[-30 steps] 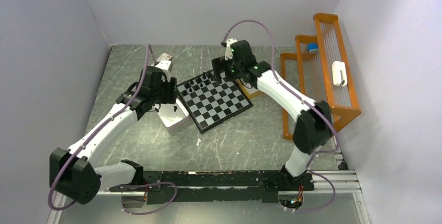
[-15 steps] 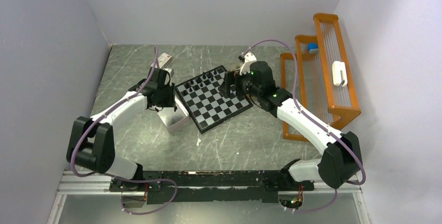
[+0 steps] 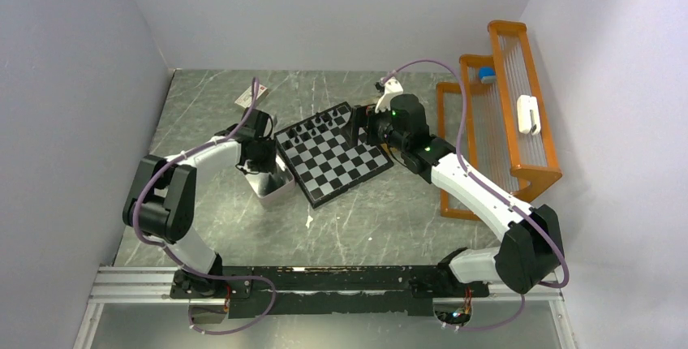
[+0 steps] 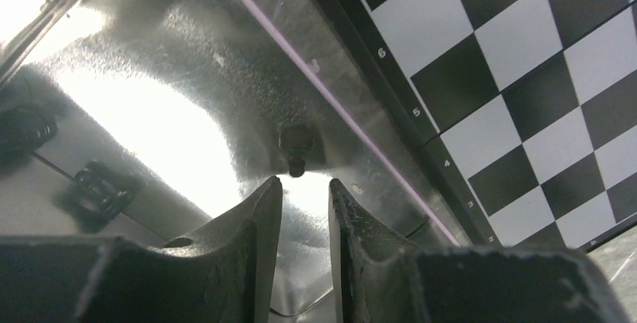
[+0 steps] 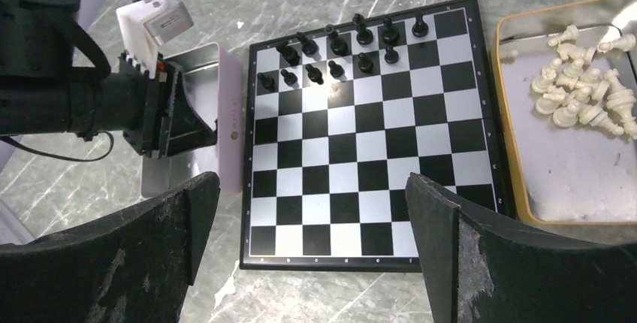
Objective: Set up the chess pieces on the board
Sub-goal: Pick up the chess piece from the storage box.
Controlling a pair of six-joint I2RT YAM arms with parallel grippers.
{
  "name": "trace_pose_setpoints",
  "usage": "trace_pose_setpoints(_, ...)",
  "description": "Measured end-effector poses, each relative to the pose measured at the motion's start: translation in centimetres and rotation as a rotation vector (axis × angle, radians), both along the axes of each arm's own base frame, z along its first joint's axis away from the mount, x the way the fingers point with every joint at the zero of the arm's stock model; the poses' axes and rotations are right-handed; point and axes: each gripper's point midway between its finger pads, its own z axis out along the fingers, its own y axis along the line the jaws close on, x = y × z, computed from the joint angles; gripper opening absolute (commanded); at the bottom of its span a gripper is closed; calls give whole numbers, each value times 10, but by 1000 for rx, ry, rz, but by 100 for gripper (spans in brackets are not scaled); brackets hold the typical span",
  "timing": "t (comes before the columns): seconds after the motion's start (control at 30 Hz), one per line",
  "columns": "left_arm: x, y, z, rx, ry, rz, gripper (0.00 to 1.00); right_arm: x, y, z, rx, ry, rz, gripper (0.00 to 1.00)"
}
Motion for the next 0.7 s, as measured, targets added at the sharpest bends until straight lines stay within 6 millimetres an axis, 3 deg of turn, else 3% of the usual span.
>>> trace_pose_setpoints(0.33,11,-4,-8,-4,1,9,31,-2,2,4,16,-16,12,98)
trace_pose_setpoints(0.7,12,-4,-11,-1,8,12,11,-6,5,6,29,-20,38,100)
